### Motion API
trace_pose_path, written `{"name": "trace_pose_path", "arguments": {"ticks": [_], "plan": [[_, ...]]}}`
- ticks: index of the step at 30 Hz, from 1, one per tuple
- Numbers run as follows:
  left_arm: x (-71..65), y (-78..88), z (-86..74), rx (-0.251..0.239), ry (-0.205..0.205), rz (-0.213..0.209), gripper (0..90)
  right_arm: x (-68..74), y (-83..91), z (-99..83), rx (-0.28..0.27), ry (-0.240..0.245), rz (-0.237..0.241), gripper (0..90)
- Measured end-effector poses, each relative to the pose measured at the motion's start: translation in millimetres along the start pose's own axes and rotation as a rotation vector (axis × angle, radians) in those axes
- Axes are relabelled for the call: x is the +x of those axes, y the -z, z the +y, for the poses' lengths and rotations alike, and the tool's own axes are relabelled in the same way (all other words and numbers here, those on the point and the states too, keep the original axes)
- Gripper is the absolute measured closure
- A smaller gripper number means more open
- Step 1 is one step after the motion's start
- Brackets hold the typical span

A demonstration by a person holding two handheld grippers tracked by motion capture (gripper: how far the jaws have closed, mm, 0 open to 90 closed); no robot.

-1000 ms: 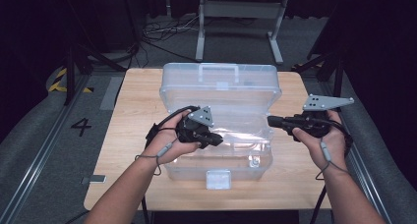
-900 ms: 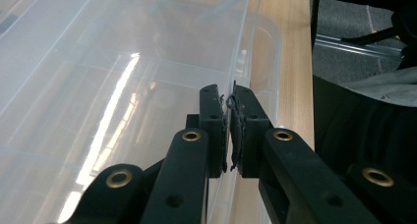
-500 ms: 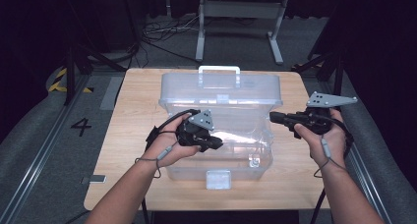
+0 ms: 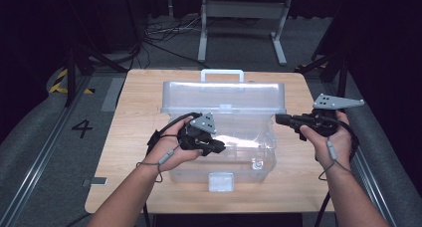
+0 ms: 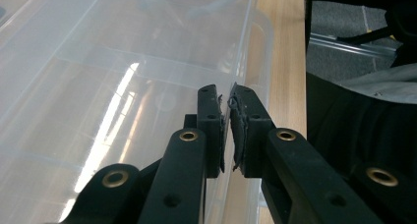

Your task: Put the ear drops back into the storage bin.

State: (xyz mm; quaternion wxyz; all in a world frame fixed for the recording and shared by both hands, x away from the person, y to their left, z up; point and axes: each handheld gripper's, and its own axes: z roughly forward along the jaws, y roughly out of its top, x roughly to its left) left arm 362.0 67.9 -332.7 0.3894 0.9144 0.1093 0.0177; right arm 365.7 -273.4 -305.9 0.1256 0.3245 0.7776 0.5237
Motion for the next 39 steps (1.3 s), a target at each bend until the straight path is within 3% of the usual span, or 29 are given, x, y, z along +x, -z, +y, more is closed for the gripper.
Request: {"name": "trace_pose_path", "arguments": {"ticks": [3,8,22,27,31,39], "plan": [[0.2,1.9,1.0,-0.018,0.022,-0.007,77.8,0.0,0.5,0.0,0.002,-0.002,-0.001,90.0],[0.4,8.3,0.3,-0.062,0.049,-0.002,78.6,0.9,0.9,-0.5,0.009,0.004,-0.004,90.0],[-4.1,48.0,-17.6,-0.191,0.118,0.101,81.9,0.8,1.5,-2.6,0.002,0.008,0.011,90.0],[-2.1,57.5,-25.0,-0.211,0.141,0.119,81.8,1.7,1.8,-3.6,0.001,0.016,0.015,90.0],[2.2,63.4,-35.1,-0.232,0.177,0.139,82.3,4.0,1.4,-3.9,0.0,0.025,0.008,90.0],[7.8,78.2,-50.9,-0.289,0.246,0.224,83.8,6.5,3.6,-6.5,-0.006,0.026,0.003,90.0]]}}
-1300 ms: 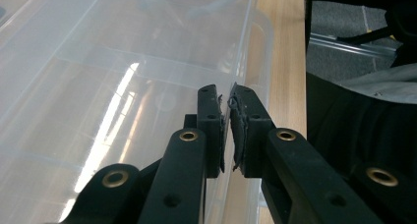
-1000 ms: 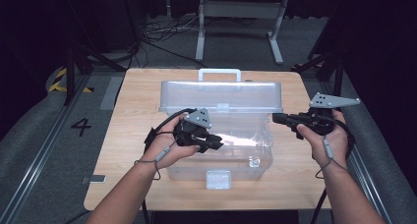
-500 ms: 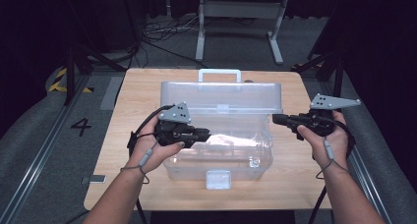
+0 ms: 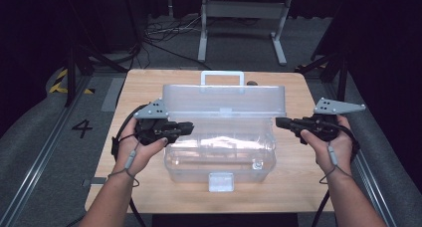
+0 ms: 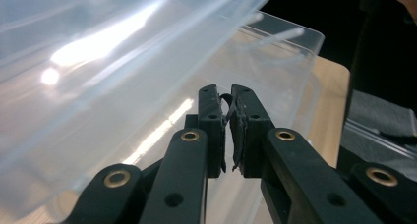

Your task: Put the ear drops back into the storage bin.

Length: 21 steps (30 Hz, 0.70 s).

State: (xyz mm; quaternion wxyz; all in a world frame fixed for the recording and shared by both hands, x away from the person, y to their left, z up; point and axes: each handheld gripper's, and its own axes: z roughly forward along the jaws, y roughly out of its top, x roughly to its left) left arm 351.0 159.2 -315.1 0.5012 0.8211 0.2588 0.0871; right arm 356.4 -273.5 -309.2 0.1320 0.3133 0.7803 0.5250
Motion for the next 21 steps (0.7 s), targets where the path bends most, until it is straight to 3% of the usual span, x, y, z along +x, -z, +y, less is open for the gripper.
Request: {"name": "trace_pose_path", "arguments": {"ticks": [15,21], "plan": [[15.0,19.1,-15.2,-0.038,0.108,0.102,84.8,3.3,1.3,-4.6,-0.005,0.008,-0.004,90.0],[15.8,21.4,-19.7,-0.048,0.121,0.133,85.0,4.7,1.4,-6.3,-0.004,0.013,-0.004,90.0]]}}
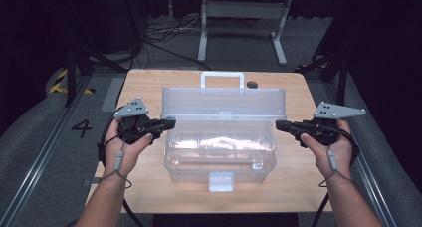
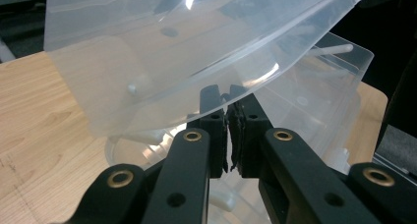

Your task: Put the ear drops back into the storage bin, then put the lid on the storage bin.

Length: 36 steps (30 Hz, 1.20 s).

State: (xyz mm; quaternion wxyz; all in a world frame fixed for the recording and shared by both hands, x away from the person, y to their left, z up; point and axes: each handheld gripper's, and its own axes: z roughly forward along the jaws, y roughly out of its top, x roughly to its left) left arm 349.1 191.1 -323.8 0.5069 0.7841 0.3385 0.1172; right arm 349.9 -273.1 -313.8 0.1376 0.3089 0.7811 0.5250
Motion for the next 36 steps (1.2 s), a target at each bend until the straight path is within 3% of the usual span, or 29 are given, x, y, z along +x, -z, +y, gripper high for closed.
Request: {"name": "trace_pose_path", "arguments": {"ticks": [8,15,24,26,36], "plan": [[-6.7,3.8,-7.8,-0.02,0.017,0.041,84.2,3.1,-0.1,-5.0,-0.004,0.002,0.0,90.0],[-11.8,4.9,-11.6,-0.013,0.016,0.046,83.9,7.2,1.7,-9.7,0.001,0.007,-0.01,90.0],[-18.2,5.0,-18.4,0.0,0.006,0.066,83.9,14.0,6.4,-19.2,0.0,0.015,-0.018,90.0],[-22.2,3.3,-20.5,0.02,-0.024,0.102,83.9,15.7,7.3,-21.2,0.006,0.019,-0.023,90.0],[-25.5,-0.1,-27.5,0.046,-0.019,0.095,84.1,17.2,11.9,-33.0,0.014,0.0,-0.014,90.0]]}}
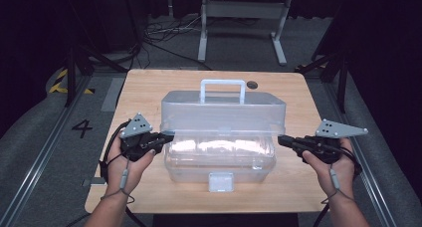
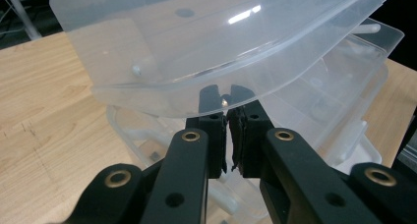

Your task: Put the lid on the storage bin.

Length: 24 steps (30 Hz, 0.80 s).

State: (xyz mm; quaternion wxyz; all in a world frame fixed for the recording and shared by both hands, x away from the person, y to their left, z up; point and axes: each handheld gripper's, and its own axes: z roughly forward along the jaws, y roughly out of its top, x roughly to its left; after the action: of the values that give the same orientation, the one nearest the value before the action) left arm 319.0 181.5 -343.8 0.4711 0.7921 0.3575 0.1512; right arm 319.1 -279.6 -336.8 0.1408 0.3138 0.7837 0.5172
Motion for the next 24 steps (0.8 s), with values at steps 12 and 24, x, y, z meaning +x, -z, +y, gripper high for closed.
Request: {"name": "trace_pose_path", "arguments": {"ticks": [12,24], "plan": [[-1.6,0.8,-3.8,0.061,-0.013,-0.016,84.0,-3.8,3.6,-6.3,0.031,-0.034,0.046,90.0],[0.0,4.1,-6.9,0.14,-0.009,-0.046,82.5,-4.2,-0.4,-8.3,0.107,-0.032,0.058,90.0]]}}
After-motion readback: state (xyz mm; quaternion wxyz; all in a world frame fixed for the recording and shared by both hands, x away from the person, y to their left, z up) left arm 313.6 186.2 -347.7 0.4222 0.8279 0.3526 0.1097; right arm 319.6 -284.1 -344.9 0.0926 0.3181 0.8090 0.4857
